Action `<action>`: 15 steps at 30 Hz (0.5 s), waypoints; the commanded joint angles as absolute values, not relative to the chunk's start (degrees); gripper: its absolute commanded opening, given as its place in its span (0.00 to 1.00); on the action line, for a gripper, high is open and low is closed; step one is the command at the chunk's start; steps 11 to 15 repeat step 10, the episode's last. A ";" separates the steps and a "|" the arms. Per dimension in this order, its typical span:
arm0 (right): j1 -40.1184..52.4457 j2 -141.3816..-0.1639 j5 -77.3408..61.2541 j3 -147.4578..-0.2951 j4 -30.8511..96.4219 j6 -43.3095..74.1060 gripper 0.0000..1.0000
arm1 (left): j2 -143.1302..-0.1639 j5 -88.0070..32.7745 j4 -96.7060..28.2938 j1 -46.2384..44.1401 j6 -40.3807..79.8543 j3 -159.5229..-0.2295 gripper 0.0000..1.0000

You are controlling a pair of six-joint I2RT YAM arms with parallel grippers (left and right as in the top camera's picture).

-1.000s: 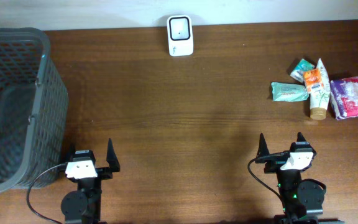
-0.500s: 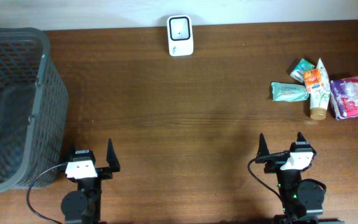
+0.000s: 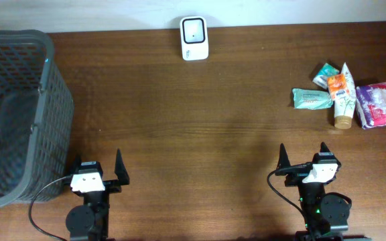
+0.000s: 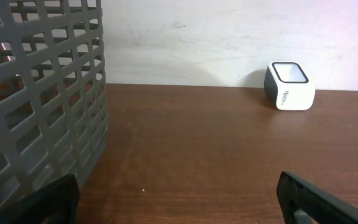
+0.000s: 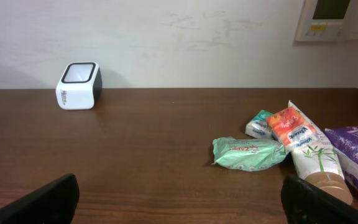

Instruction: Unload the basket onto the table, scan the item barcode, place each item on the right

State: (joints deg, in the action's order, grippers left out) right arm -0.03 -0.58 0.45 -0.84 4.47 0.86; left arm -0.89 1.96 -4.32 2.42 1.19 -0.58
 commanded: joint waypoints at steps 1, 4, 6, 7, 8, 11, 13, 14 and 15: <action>-0.40 -0.21 1.13 -0.32 4.64 0.45 0.99 | -0.30 1.30 -4.80 2.79 1.74 -0.51 0.99; -0.40 -0.21 1.13 -0.32 4.64 0.45 0.99 | -0.30 1.28 -4.80 2.79 1.72 -0.51 0.99; -0.40 -0.19 1.13 -0.32 4.64 0.45 0.99 | -0.30 1.28 -4.80 2.79 1.74 -0.51 0.99; -0.38 -0.21 1.13 -0.32 4.64 0.45 0.99 | -0.30 1.28 -4.80 2.79 1.74 -0.51 0.99; -0.40 -0.21 1.13 -0.32 4.64 0.45 0.99 | -0.30 1.28 -4.80 2.79 1.72 -0.51 0.99; -0.40 -0.21 1.13 -0.32 4.64 0.45 0.99 | -0.30 1.28 -4.80 2.79 1.74 -0.51 0.99; -0.40 -0.21 1.13 -0.32 4.64 0.45 0.99 | -0.30 1.28 -4.80 2.79 1.74 -0.51 0.99; -0.40 -0.21 1.13 -0.32 4.64 0.45 0.99 | -0.30 1.28 -4.80 2.79 1.74 -0.51 0.99; -0.40 -0.21 1.13 -0.32 4.64 0.45 0.99 | -0.30 1.28 -4.80 2.79 1.74 -0.51 0.99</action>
